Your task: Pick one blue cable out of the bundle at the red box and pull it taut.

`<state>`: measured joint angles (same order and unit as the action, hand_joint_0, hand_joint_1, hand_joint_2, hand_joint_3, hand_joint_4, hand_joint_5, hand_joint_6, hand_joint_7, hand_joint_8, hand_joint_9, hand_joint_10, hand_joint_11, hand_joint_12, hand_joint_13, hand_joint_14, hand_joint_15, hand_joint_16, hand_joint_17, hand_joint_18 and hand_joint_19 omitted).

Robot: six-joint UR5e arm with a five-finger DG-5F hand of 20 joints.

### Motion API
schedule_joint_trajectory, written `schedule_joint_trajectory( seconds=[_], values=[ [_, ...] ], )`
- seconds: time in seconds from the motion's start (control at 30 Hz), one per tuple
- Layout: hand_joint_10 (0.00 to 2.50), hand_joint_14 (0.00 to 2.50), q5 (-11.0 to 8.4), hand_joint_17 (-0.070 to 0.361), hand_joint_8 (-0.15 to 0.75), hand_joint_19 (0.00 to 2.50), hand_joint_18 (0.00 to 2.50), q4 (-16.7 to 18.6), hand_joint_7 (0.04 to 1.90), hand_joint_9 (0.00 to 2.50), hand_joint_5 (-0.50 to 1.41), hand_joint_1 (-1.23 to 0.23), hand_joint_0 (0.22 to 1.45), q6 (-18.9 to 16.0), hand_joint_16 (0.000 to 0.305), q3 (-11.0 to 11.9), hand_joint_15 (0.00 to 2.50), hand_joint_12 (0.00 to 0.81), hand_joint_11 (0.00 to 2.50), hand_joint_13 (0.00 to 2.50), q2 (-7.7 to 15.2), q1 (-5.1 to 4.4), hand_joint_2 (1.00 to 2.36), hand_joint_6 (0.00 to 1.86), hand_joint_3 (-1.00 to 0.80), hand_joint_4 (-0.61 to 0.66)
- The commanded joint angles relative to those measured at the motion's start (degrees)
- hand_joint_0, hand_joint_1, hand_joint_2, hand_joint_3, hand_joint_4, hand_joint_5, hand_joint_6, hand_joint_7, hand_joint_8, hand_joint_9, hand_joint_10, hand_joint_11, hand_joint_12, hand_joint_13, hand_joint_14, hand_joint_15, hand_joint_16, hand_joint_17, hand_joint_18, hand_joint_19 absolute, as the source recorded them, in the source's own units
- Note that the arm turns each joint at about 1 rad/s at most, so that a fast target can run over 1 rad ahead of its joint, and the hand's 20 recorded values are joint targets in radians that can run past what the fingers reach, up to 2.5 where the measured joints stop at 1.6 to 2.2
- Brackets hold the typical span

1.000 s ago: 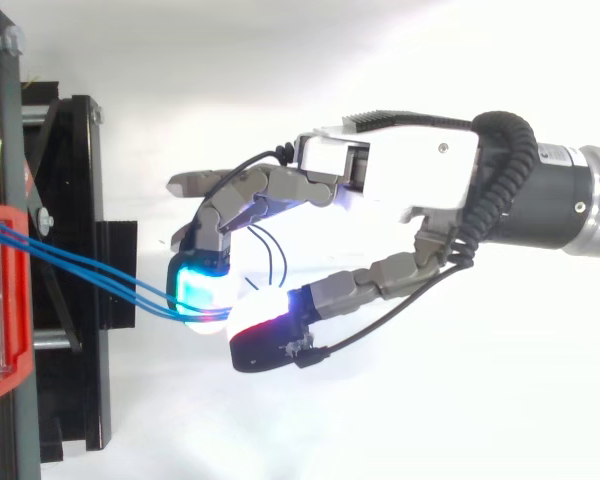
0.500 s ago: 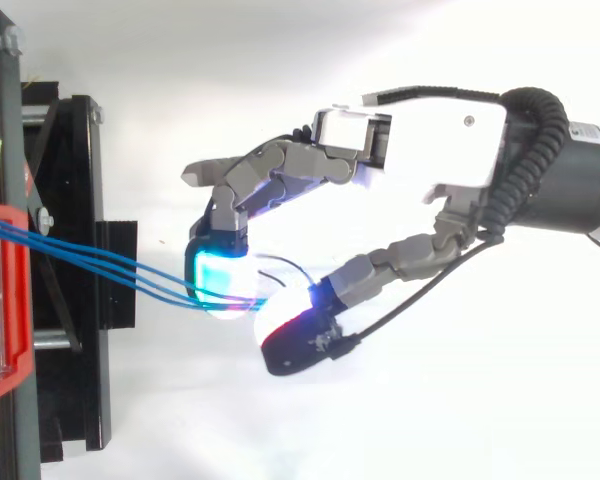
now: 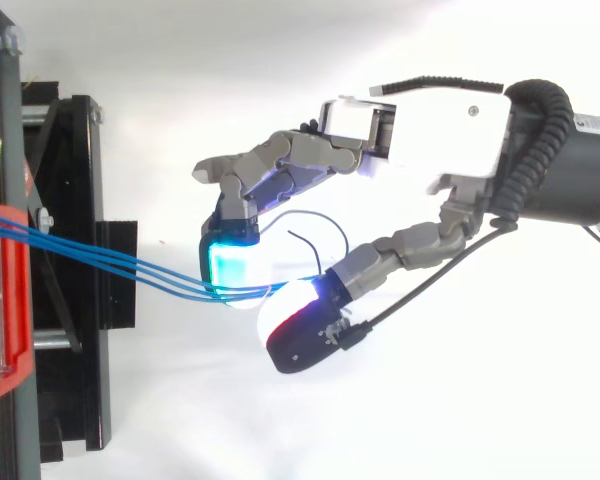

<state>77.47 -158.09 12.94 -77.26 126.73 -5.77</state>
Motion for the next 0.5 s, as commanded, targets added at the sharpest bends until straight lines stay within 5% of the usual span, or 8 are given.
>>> schedule_joint_trajectory(
  seconds=[0.0, 0.13, 0.47],
  values=[
    [0.01, 0.0, 0.05, 0.14, 0.334, 0.1, 0.38, -0.02, 1.0, 0.67, -0.14, -0.75, 0.56, -0.02, 0.062, 0.0, 0.04, 0.391, 0.24, 0.27, 0.01, 0.05, 1.0, 0.88, -0.5, 0.26],
    [0.01, 0.0, 0.14, 0.138, 0.329, 0.12, 0.36, -0.02, 1.01, 0.67, -0.14, -0.67, 0.61, -0.02, 0.061, 0.0, 0.04, 0.385, 0.23, 0.26, -0.08, 0.05, 1.0, 0.87, -0.45, 0.23],
    [0.01, 0.0, -0.13, 0.139, 0.334, 0.1, 0.38, -0.02, 1.01, 0.65, -0.15, -0.8, 0.64, -0.02, 0.062, 0.0, 0.03, 0.388, 0.24, 0.26, 0.01, 0.05, 1.02, 0.9, -0.15, 0.16]
  ],
)
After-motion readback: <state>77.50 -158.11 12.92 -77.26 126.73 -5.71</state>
